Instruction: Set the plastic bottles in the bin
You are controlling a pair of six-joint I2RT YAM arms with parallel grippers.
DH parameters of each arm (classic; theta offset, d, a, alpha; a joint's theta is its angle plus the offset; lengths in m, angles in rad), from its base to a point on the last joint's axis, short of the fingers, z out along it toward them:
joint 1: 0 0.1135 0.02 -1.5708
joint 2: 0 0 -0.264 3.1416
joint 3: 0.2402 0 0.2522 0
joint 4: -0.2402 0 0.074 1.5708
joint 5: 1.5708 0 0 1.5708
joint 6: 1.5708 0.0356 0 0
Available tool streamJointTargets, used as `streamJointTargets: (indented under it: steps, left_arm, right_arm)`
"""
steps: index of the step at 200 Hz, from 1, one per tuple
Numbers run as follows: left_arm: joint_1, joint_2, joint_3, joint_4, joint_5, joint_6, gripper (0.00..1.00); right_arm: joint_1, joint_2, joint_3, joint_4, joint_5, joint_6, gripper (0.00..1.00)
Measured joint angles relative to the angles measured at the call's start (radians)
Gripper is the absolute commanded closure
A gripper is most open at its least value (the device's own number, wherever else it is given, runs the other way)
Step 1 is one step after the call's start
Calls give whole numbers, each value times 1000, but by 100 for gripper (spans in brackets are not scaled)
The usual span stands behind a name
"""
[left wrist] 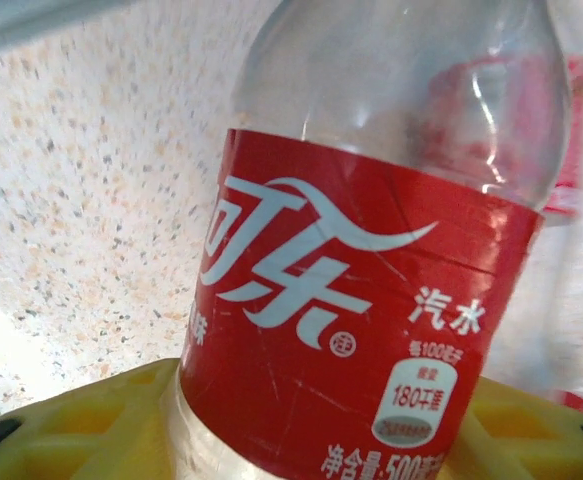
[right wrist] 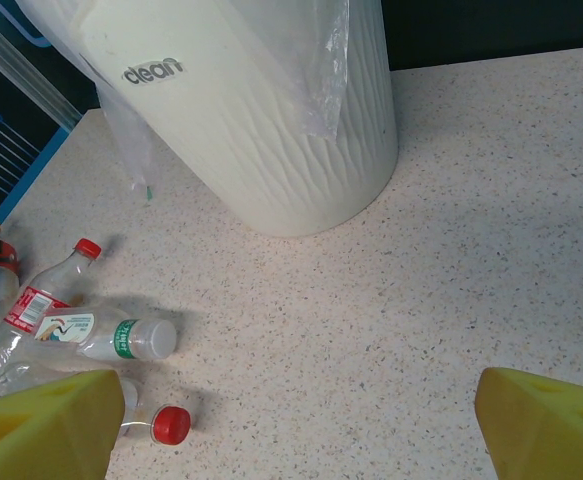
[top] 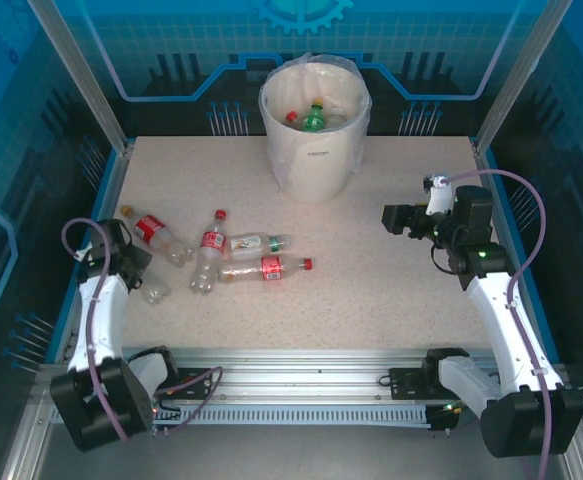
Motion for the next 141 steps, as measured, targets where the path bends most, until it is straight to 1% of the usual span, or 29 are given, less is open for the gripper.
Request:
streamJointTargets:
  steps: [11, 23, 45, 61, 71, 92, 100, 121, 141]
  left_arm:
    - [0, -47, 51, -31, 0, -1, 53]
    - [0, -87, 127, -56, 8, -4, 58]
    - [-15, -118, 259, -54, 39, -25, 67]
    - [-57, -114, 341, -28, 58, -50, 74]
    - [-99, -100, 388, -1, 65, -61, 80]
    - [-200, -30, 494, 95, 76, -76, 95]
    - [-240, 6, 532, 151, 80, -76, 98]
    - [-336, 120, 626, 282, 85, -71, 100]
    - [-410, 274, 751, 389, 84, -31, 100]
  right_arm:
    - [-1, 0, 0, -1, 0, 0, 8]
    - [-2, 0, 0, -1, 0, 0, 8]
    - [-2, -1, 0, -4, 0, 1, 9]
    - [-2, -5, 0, -10, 0, 4, 8]
    - [-2, -10, 0, -13, 0, 6, 9]
    - [-2, -23, 0, -29, 1, 16, 8]
    - [-2, -28, 0, -37, 1, 20, 9]
    - [-2, -47, -9, -50, 5, 28, 8]
    - [-2, -71, -29, -72, 11, 39, 8]
